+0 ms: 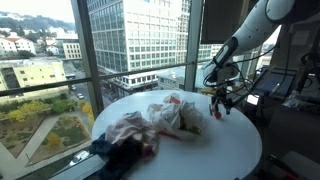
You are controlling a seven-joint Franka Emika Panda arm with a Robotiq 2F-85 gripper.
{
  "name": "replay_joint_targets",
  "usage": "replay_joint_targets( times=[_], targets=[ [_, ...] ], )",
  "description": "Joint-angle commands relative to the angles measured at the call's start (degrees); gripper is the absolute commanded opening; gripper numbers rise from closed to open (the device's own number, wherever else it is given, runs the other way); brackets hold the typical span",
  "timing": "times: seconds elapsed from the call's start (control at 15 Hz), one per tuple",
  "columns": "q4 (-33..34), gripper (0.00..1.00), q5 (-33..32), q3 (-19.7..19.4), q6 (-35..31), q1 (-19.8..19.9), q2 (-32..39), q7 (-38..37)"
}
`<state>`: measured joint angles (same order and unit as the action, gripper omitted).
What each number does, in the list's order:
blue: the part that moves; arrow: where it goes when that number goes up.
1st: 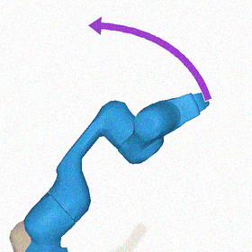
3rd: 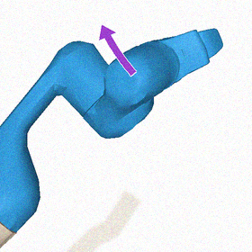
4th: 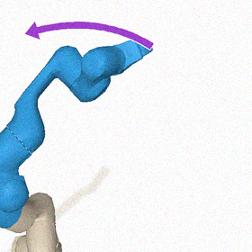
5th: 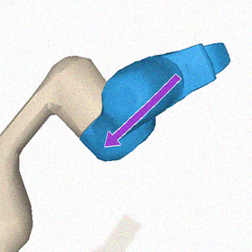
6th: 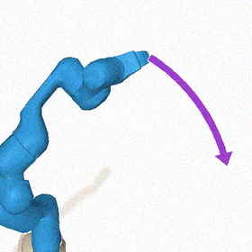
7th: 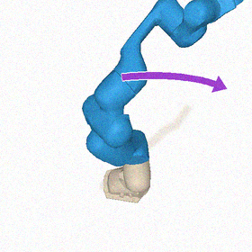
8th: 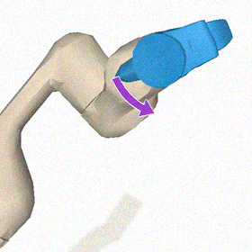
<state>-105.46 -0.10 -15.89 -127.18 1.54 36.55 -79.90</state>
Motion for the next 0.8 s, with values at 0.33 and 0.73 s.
replay_joint_targets(
  times=[0.33,0.73],
  targets=[
    [-0.9,1.00,2.1,2.2,-6.5,1.8,1.7,1.0],
    [-3.1,1.00,1.4,1.9,-10.4,0.5,1.8,0.2]
  ],
)
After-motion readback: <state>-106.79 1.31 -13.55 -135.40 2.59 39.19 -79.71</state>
